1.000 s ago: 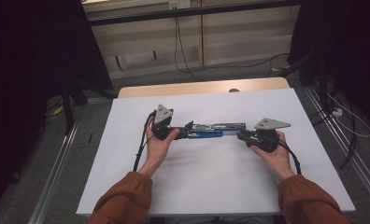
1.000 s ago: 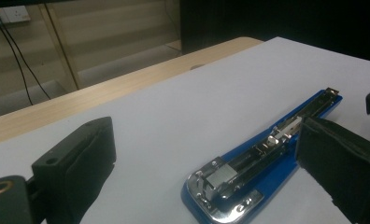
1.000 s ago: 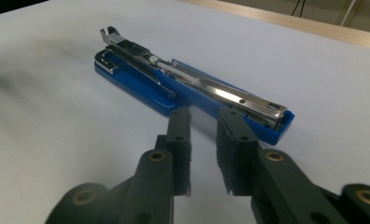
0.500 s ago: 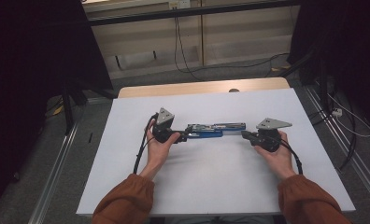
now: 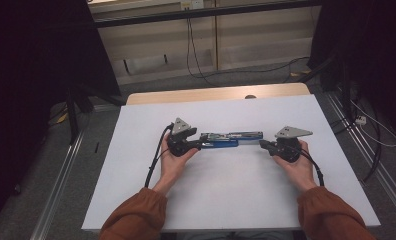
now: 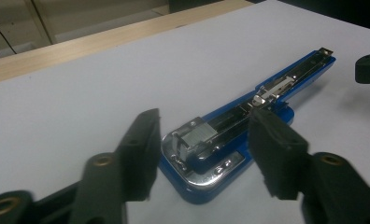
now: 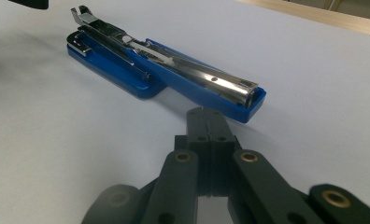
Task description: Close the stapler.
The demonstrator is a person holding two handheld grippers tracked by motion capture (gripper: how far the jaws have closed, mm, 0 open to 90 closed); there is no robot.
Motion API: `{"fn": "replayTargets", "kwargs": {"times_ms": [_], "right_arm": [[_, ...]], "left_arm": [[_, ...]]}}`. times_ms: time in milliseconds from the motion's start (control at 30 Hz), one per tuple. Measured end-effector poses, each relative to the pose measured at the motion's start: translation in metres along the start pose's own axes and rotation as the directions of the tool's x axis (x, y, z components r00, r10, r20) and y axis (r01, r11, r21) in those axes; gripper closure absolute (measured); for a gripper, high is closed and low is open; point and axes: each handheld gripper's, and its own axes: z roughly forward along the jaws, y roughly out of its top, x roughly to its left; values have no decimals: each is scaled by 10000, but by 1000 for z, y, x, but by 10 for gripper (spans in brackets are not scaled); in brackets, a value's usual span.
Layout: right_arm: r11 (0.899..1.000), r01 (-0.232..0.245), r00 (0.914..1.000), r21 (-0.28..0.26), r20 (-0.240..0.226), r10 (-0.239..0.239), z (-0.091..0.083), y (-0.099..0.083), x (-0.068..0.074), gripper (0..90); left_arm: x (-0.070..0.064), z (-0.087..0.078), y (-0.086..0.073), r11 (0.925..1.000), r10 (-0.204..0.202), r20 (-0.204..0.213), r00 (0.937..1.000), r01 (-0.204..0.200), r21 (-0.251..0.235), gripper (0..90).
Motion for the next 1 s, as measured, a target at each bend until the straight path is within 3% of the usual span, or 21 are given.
{"fn": "replayTargets", "kwargs": {"times_ms": [133,233,433,533,1000], "right_arm": [[10000,43,10000,21,47,-43,0,0,0,900],[10000,46,10000,56,46,-46,1,0,-1,900],[9999,20,10000,115,55,-20,1,0,-1,900],[9998,85,9999,158,108,-86,3,0,-1,900],[9994,184,9997,278,127,-188,6,-1,-1,900]], "left_arm": [[-2,4,-2,9999,-76,412,9991,70,142,628],[-5,6,-4,9996,109,464,9989,-121,242,723],[-6,9,-5,9974,519,246,9984,-530,493,827],[-6,11,-6,9966,512,258,9984,-527,628,890],[-4,26,-12,9928,302,331,9990,-338,1148,900]]}}
